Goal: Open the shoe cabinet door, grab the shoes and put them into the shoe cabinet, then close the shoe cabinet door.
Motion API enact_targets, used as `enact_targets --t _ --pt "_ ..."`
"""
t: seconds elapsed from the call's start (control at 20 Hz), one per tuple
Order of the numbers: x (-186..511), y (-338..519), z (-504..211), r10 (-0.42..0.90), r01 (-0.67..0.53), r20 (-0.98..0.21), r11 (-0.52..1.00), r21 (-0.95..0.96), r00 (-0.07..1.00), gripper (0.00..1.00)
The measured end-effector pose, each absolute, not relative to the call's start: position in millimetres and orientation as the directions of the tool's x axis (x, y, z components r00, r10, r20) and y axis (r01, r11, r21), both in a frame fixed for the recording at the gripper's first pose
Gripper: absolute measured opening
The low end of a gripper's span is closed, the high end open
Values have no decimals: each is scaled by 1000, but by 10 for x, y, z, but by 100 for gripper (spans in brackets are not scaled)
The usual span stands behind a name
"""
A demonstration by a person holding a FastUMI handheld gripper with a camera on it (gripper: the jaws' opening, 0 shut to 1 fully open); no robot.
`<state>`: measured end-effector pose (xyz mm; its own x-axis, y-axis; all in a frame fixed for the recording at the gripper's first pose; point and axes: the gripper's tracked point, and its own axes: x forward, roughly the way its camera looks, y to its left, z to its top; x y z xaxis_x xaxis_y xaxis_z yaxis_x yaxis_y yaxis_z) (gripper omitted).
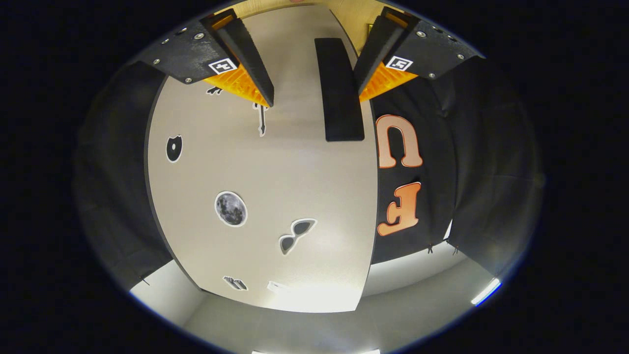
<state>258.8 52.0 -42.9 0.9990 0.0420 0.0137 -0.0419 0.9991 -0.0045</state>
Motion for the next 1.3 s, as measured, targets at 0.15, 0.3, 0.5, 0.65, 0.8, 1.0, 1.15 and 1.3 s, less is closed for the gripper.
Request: enact_targets --t 0.15,0.3,0.5,0.65,0.8,1.0,1.15,1.3 --pt "2628 544 -439 24 -23 14 1000 -18 1000 93" --pt "2637 556 -454 16 -16 7 1000 -10 1000 93" --pt "2692 584 -475 5 -5 1 1000 -8 1000 93" --pt "2662 603 -460 5 -5 2 1000 -6 1000 93" --pt "2569 632 -409 11 -11 13 1000 -10 1000 93" --pt "2286 585 -349 23 -23 14 1000 4 1000 93" --pt "1864 424 -270 24 -24 14 1000 3 1000 93" --pt "1371 192 -184 14 -14 12 1000 5 1000 93"
